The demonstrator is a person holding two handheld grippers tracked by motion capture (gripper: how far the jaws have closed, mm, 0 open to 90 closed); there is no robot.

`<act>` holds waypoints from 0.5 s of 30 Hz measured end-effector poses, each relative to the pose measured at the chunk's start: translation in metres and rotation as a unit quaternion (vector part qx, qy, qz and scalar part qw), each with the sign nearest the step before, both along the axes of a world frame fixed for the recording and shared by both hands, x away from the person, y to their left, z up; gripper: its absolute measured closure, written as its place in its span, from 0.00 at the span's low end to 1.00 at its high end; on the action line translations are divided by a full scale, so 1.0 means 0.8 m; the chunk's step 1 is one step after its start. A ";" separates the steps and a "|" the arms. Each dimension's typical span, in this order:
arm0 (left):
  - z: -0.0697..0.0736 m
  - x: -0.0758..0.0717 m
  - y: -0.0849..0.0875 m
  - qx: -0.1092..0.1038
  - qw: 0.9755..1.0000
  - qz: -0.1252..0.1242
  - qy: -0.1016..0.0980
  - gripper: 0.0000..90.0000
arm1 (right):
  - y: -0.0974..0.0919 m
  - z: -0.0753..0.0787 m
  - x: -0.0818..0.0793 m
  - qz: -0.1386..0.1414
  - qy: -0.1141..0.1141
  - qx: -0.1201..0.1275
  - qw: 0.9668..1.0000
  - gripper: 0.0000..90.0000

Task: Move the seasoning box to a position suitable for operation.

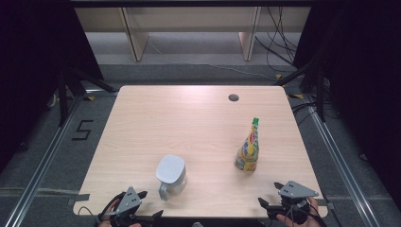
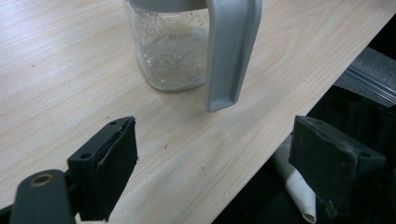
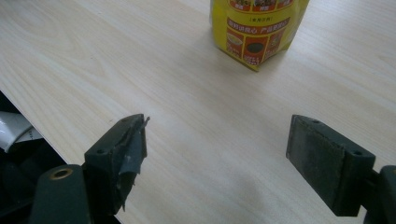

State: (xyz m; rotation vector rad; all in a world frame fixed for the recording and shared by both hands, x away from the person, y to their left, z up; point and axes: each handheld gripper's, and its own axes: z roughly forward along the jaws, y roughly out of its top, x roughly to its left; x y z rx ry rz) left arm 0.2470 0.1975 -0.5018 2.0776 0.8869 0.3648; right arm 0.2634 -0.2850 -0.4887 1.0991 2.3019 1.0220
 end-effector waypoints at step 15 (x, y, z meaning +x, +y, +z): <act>0.000 0.001 -0.002 -0.046 0.999 -0.007 0.005 0.16 | -0.001 -0.001 0.001 -0.005 -0.010 -0.007 1.000 0.23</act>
